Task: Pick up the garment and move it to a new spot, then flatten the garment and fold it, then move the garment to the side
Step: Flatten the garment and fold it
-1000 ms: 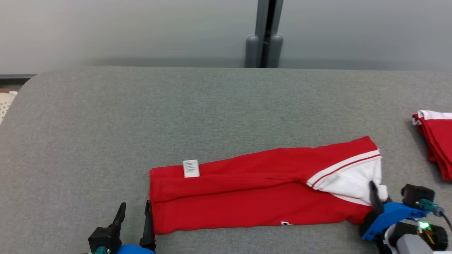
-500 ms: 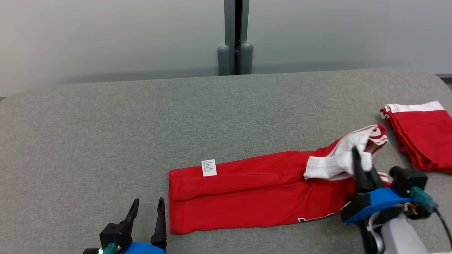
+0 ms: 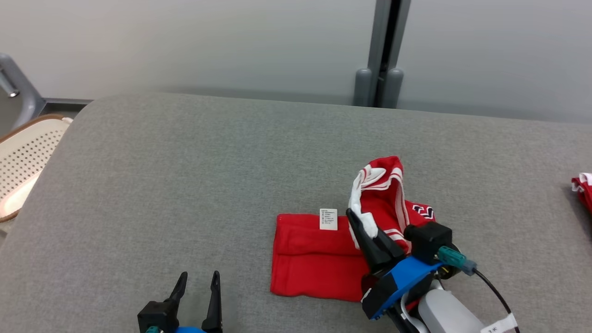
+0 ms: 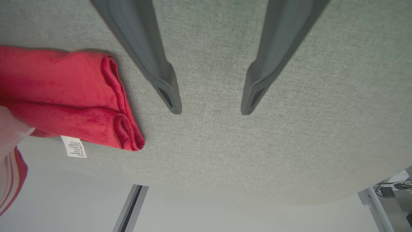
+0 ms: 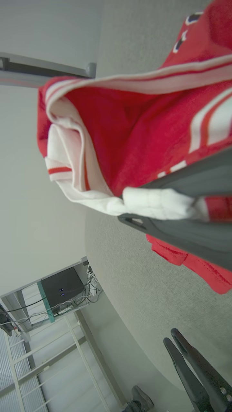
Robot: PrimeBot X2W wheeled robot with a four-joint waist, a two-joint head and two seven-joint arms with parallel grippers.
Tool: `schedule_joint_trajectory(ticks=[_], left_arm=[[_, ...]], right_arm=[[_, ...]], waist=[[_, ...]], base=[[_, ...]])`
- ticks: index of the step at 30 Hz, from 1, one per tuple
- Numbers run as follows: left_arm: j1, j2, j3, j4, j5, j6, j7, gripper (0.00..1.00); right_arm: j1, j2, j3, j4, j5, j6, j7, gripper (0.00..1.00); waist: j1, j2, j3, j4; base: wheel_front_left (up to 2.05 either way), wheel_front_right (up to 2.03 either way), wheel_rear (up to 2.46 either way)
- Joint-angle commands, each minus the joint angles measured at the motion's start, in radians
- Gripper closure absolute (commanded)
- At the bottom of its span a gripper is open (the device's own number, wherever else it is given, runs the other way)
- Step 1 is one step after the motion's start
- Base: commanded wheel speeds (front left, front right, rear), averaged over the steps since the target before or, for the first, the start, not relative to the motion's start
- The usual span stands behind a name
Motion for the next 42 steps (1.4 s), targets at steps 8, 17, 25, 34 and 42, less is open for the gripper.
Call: schedule_joint_trajectory(ticks=[8,17,25,34,42], left_arm=[[0.008,0.0,-0.004,0.003,-0.009,0.008,-0.002,0.0],[-0.002,0.0,0.04,-0.017,0.002,0.012,-0.002,0.0],[-0.003,0.001,0.064,-0.057,0.045,0.003,-0.002,0.0],[0.048,0.0,0.074,-0.104,0.064,0.006,-0.002,0.0],[0.083,0.0,0.06,-0.127,0.047,0.015,-0.002,0.0]], right_arm=[[-0.089,-0.002,0.154,0.044,0.114,0.0,-0.003,0.0],[-0.04,-0.003,0.007,0.026,-0.001,0.0,-0.003,0.0],[0.081,-0.001,-0.234,-0.005,-0.184,0.0,-0.003,0.0],[0.202,-0.001,-0.369,-0.016,-0.241,0.0,-0.003,0.0],[0.265,-0.001,-0.401,0.011,-0.239,0.0,-0.003,0.0]], waist=[[-0.0001,0.0,0.012,0.063],[-0.0001,0.0,-0.009,-0.01],[-0.0001,0.0,-0.028,-0.082],[-0.0001,0.0,-0.057,-0.133],[-0.0001,0.0,-0.067,-0.147]], base=[[0.0,0.0,0.0],[0.0,0.0,0.0],[0.0,0.0,0.0],[0.0,0.0,0.0],[0.0,0.0,0.0]])
